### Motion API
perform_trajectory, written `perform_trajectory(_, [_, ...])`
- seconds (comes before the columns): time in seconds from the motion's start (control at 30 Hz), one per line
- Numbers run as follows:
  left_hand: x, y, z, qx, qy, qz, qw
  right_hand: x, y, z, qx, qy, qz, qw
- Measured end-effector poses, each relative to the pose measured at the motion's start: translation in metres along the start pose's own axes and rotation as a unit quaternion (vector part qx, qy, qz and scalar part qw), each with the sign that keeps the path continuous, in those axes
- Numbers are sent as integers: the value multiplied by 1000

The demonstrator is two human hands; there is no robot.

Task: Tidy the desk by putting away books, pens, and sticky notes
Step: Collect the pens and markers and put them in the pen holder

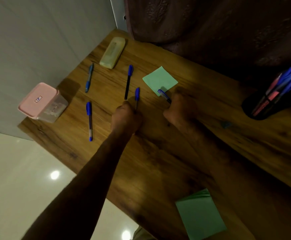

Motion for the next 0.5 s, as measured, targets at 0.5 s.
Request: perform_trajectory(0.5, [37, 45, 9, -117, 276, 84, 950, -24, 23, 30, -217, -488, 101, 839])
Point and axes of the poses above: each hand's wrist, its own y-axis away from the middle knuckle, its own z-axis out of the palm, x = y × z, the point moved 7 cm from there along -y, towards the middle knuckle, and after that the axes turned 11 degrees about -y, right-handed, at the moved point
